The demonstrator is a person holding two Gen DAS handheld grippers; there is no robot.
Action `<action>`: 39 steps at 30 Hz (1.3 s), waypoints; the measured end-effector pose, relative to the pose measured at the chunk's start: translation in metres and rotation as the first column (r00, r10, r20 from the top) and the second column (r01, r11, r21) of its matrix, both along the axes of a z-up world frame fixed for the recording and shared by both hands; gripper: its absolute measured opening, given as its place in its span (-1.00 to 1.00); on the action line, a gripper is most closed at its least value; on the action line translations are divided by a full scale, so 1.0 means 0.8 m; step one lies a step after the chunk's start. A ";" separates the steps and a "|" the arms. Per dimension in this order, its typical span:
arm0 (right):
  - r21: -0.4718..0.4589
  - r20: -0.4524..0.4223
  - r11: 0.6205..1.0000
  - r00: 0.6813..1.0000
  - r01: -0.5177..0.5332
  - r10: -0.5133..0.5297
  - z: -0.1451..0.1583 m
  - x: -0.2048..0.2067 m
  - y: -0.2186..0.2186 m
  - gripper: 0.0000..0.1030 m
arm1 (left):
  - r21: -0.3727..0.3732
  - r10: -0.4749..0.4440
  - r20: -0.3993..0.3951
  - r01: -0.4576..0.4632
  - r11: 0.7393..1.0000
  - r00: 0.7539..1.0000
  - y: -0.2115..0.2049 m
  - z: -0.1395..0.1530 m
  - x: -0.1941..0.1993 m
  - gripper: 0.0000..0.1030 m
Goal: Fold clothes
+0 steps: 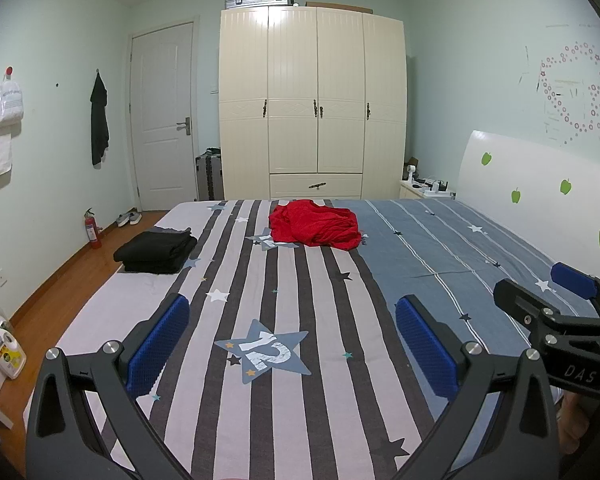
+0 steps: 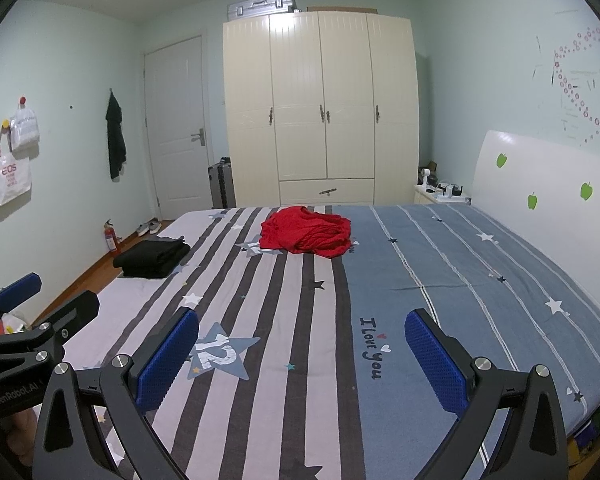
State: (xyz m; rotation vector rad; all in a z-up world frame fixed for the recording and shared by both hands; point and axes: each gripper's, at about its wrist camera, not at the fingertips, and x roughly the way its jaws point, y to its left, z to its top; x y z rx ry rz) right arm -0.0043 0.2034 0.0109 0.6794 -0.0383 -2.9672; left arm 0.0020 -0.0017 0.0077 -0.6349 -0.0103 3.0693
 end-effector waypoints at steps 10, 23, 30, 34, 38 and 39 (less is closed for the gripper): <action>0.000 0.002 1.000 1.000 0.001 -0.001 -0.004 0.001 -0.002 0.99 | 0.001 -0.001 0.002 0.001 1.000 1.000 -0.001 -0.003 -0.001 0.99; 0.001 -0.001 1.000 1.000 0.002 -0.002 -0.004 0.001 -0.003 0.98 | 0.001 -0.003 0.002 0.003 1.000 1.000 -0.002 -0.003 -0.002 0.98; -0.002 0.001 1.000 1.000 0.003 -0.003 -0.005 0.002 -0.004 0.99 | 0.002 -0.004 0.003 0.004 1.000 1.000 -0.002 -0.002 -0.003 0.98; -0.005 0.002 1.000 1.000 -0.002 0.002 -0.005 0.001 -0.004 0.99 | 0.001 -0.005 0.007 0.005 1.000 1.000 -0.002 -0.004 -0.005 0.98; -0.015 0.011 1.000 1.000 -0.018 0.018 -0.014 -0.004 -0.003 0.99 | 0.013 -0.028 0.024 0.027 1.000 0.999 -0.002 -0.014 -0.014 0.98; -0.021 0.020 0.999 0.999 -0.026 0.026 -0.019 -0.008 -0.001 0.99 | 0.020 -0.042 0.031 0.041 0.999 0.999 -0.003 -0.019 -0.018 0.98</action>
